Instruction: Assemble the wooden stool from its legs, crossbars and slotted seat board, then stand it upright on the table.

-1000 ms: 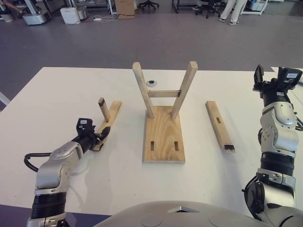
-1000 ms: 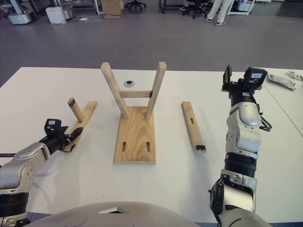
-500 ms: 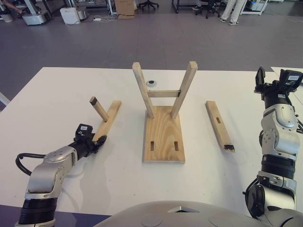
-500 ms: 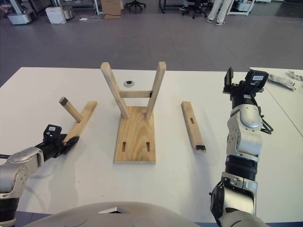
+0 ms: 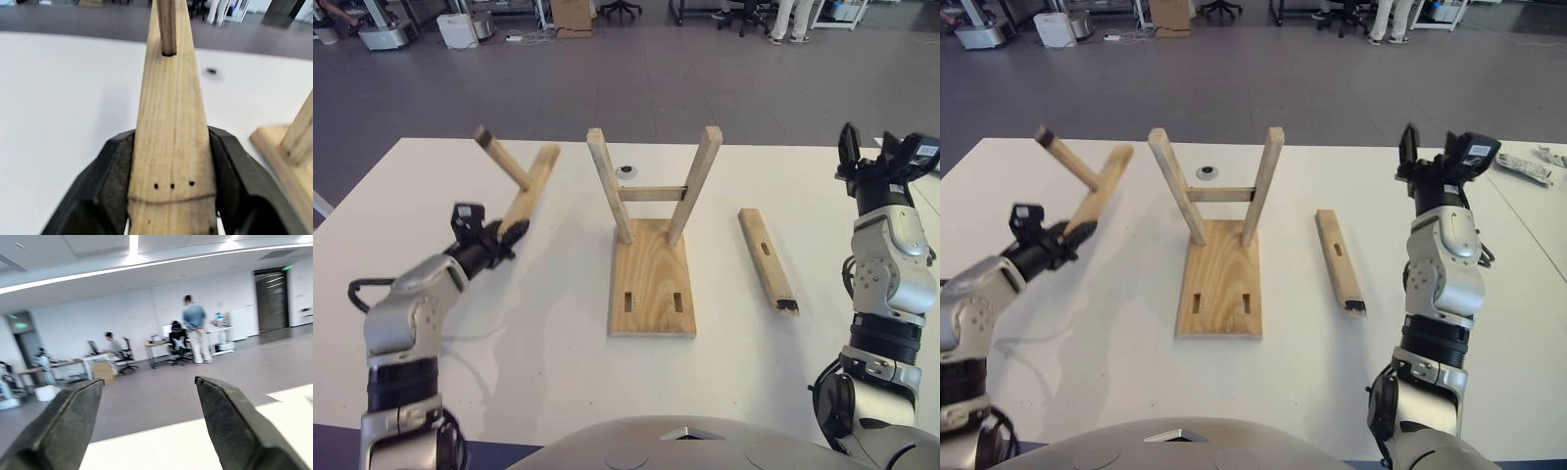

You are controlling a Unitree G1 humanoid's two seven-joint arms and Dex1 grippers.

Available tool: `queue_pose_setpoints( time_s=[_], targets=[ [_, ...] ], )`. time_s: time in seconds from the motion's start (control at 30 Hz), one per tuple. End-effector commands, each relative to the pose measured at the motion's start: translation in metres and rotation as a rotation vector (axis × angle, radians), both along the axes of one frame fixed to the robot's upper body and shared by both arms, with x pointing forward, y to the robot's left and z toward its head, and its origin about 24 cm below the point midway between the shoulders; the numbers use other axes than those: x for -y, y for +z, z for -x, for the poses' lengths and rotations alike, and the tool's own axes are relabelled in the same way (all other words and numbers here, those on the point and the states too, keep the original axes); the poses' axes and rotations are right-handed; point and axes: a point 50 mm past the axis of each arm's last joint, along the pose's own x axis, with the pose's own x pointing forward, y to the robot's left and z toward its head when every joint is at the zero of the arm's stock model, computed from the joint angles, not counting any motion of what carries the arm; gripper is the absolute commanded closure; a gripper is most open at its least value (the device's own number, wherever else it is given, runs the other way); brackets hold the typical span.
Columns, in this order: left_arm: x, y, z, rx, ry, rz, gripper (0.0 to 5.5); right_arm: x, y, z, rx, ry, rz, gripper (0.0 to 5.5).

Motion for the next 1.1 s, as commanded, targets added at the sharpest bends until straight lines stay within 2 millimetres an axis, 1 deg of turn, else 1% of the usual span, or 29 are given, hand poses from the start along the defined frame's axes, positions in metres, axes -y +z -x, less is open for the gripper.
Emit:
queue_pose_setpoints(
  time_s=[0.03,0.07,0.1,0.13,0.17,0.2,0.3,0.37,0.43,0.47,0.5,0.57,0.67,0.77,0.87,0.9,1.1],
  targets=[
    [0.0,0.061,-0.011,0.188,-0.099,0.07,3.47,-0.027,0.041,-0.002,0.125,0.266,-0.163,1.84],
    [0.006,0.077,-0.012,0.236,-0.174,0.114,3.47,-0.039,0.051,-0.001,0.146,0.417,-0.258,1.64],
    [0.014,0.092,-0.011,0.28,-0.277,0.175,3.47,-0.054,0.063,0.004,0.181,0.615,-0.338,1.45],
    [0.019,0.101,-0.01,0.307,-0.35,0.213,3.47,-0.063,0.071,0.009,0.205,0.755,-0.384,1.27],
    [0.025,0.106,-0.008,0.314,-0.42,0.235,3.47,-0.071,0.076,0.014,0.218,0.872,-0.42,0.95],
    [0.027,0.108,-0.006,0.312,-0.46,0.247,3.47,-0.074,0.079,0.016,0.22,0.933,-0.439,0.73],
    [0.029,0.11,-0.005,0.302,-0.493,0.257,3.47,-0.075,0.081,0.018,0.204,0.985,-0.463,0.2],
    [0.028,0.11,-0.005,0.299,-0.495,0.259,3.47,-0.075,0.082,0.018,0.198,0.991,-0.468,0.1],
    [0.067,0.106,0.01,0.214,-0.859,0.319,3.47,-0.096,0.083,0.014,0.153,1.212,-0.528,0.1],
    [0.081,0.104,0.018,0.172,-0.991,0.34,3.47,-0.104,0.085,0.013,0.137,1.299,-0.556,0.1],
    [0.088,0.102,0.023,0.144,-1.067,0.351,3.47,-0.108,0.086,0.013,0.127,1.351,-0.572,0.1],
    [0.09,0.101,0.025,0.128,-1.093,0.355,3.47,-0.108,0.087,0.013,0.118,1.376,-0.581,0.1],
    [0.1,0.102,0.03,0.107,-1.173,0.369,3.47,-0.112,0.088,0.012,0.101,1.405,-0.585,0.1],
    [0.103,0.101,0.031,0.099,-1.183,0.372,3.47,-0.112,0.088,0.013,0.103,1.412,-0.579,0.1],
    [0.104,0.101,0.029,0.106,-1.165,0.369,3.47,-0.114,0.087,0.017,0.112,1.431,-0.562,0.72],
    [0.105,0.101,0.028,0.109,-1.16,0.368,3.47,-0.114,0.086,0.018,0.114,1.434,-0.561,0.81],
    [0.104,0.101,0.029,0.121,-1.134,0.376,3.47,-0.112,0.084,0.016,0.117,1.402,-0.572,2.08]
  ],
)
